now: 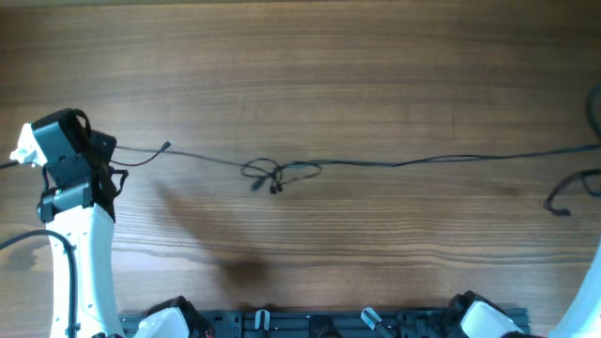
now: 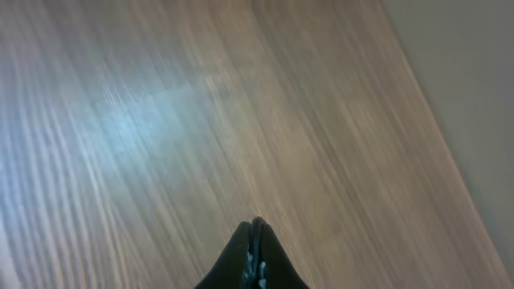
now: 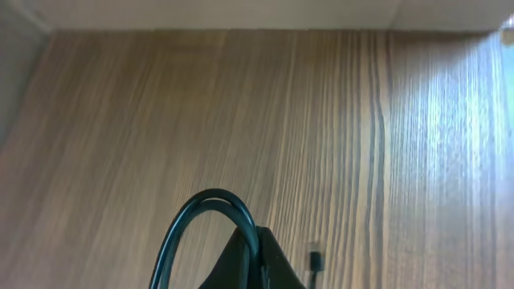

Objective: Untangle cables

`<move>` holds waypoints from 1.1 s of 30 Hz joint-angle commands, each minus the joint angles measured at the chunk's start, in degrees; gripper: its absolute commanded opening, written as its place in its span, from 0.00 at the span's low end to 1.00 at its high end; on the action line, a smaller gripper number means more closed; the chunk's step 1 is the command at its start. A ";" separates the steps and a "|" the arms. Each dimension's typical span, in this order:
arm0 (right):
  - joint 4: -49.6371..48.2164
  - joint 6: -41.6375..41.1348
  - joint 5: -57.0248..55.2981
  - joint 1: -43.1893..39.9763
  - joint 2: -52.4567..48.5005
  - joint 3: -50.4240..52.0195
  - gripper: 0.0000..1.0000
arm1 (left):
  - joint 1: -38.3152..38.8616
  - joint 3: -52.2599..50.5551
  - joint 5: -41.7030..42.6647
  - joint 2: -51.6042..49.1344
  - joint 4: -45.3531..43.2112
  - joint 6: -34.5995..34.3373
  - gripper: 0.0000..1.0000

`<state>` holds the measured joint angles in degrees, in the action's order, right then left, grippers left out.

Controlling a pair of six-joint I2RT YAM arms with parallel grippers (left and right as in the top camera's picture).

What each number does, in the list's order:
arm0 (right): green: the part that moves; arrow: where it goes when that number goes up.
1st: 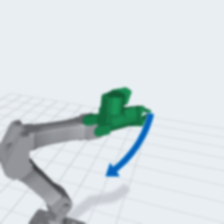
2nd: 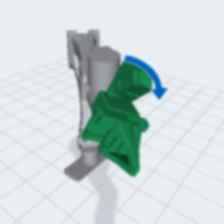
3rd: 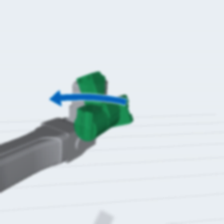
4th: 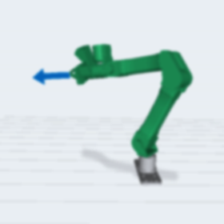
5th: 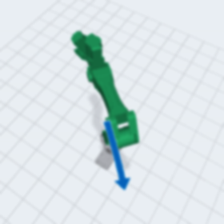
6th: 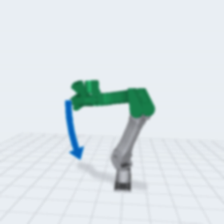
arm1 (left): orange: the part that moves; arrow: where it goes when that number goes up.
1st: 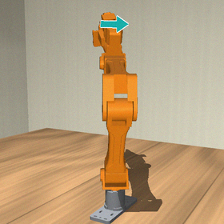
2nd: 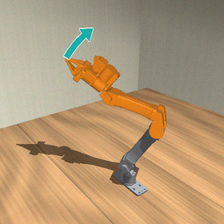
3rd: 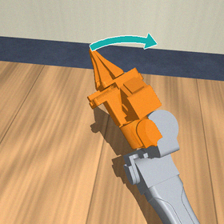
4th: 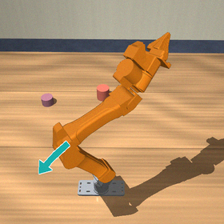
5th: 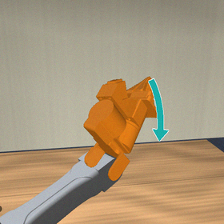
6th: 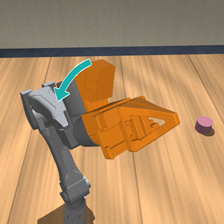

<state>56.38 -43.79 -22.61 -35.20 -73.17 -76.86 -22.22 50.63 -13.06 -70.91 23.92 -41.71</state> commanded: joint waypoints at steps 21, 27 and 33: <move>2.82 28.00 34.56 23.15 -6.49 0.81 0.43 | 33.29 0.28 43.04 -13.35 -6.14 16.02 0.79; 8.11 46.64 54.82 28.79 -12.57 0.83 0.42 | 43.95 0.26 36.68 -18.23 -6.10 16.02 0.72; 8.98 46.60 54.21 38.75 -23.30 0.87 0.43 | 45.99 0.26 30.71 -20.31 -2.80 16.02 0.68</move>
<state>65.41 1.50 30.09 0.32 -91.74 -76.31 23.62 50.65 22.17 -90.32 18.68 -26.61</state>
